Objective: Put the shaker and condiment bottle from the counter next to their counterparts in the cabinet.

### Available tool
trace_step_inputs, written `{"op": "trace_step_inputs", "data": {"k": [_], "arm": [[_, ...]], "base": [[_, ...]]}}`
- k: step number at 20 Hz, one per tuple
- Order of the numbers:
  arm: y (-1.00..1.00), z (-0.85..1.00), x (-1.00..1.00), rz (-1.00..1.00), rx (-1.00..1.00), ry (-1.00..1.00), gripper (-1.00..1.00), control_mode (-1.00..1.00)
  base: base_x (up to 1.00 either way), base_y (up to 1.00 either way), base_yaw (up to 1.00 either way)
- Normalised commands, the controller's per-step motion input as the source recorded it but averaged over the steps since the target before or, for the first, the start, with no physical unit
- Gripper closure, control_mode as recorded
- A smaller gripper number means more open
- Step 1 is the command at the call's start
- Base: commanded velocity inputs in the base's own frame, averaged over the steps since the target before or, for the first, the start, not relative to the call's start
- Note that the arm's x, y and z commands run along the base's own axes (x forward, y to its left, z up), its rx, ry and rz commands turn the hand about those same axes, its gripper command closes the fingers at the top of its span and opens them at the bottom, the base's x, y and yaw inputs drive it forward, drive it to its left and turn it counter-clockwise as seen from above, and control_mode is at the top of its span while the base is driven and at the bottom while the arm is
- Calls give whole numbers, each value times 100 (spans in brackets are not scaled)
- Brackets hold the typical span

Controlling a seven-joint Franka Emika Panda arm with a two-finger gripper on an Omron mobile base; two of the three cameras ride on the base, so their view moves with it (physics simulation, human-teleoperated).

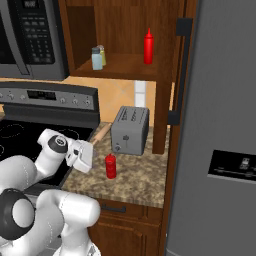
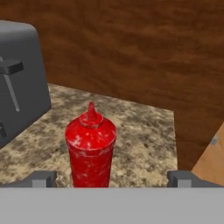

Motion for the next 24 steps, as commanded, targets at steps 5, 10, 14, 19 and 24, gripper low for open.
{"op": "trace_step_inputs", "data": {"k": [5, 10, 14, 19, 24], "arm": [[0, -13, 19, 0, 0, 0, -100, -100], [-1, -9, 9, 0, 0, 0, -100, -100], [-21, -3, 1, 0, 0, 0, -100, -100], [-21, -14, 7, 0, 0, 0, -100, -100], [-17, -22, 18, 0, 0, 0, -100, -100]], "base": [[0, 0, 0], [0, 0, 0], [0, 0, 0], [0, 0, 0], [0, 0, 0]]}}
